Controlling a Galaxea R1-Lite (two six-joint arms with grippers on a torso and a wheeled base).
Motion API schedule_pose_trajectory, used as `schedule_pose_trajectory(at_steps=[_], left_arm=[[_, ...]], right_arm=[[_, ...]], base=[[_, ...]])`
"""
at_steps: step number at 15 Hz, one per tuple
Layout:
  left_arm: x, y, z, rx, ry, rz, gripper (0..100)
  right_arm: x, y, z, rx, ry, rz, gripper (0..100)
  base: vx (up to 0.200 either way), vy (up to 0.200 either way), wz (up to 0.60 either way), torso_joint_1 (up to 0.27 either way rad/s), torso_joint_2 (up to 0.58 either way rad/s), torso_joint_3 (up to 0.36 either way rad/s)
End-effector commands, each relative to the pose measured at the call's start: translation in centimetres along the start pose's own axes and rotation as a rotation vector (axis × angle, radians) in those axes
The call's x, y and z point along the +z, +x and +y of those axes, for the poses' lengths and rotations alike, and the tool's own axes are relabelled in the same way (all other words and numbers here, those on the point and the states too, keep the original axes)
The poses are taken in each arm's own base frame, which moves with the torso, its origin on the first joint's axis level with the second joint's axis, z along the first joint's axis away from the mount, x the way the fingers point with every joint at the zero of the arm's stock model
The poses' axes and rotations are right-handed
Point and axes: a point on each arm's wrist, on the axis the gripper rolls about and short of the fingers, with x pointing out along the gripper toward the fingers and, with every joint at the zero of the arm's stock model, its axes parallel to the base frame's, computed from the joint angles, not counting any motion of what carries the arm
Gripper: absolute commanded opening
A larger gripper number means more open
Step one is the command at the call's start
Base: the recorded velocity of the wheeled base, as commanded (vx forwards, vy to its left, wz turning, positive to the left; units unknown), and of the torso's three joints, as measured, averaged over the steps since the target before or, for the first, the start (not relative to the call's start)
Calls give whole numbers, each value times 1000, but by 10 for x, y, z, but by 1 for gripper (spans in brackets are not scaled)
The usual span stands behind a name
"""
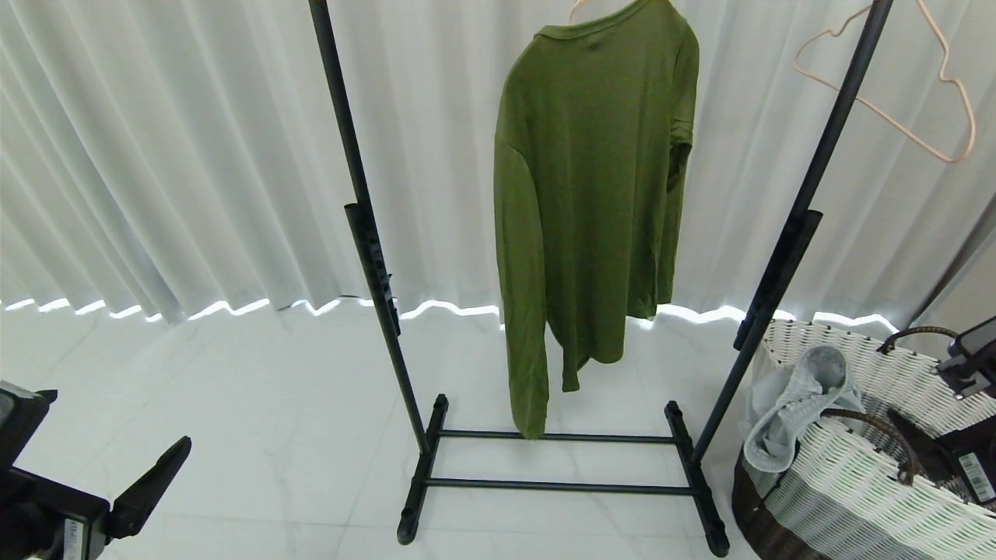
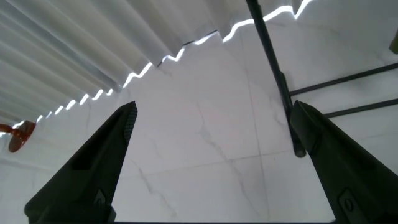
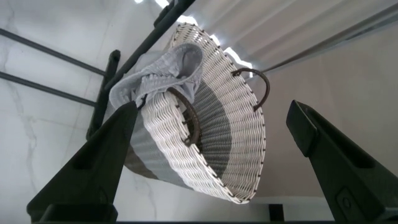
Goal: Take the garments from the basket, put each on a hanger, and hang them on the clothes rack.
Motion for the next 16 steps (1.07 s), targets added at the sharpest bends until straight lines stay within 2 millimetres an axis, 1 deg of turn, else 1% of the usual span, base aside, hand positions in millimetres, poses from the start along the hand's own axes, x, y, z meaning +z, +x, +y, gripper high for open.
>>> schedule_pose_trajectory(at_steps=[1, 11, 16], left_arm=[[0, 1, 0, -2, 6, 4, 100], [0, 1, 0, -5, 6, 4, 100], [2, 0, 1, -10, 5, -9, 100]], right_arm=[[-1, 0, 0, -1, 2, 0, 100], [-3, 1, -2, -18, 4, 15, 100], [-4, 5, -4, -30, -21, 35, 100]], base=[[0, -200, 0, 2, 7, 12], [0, -200, 0, 2, 2, 2], [0, 0, 0, 0, 0, 0]])
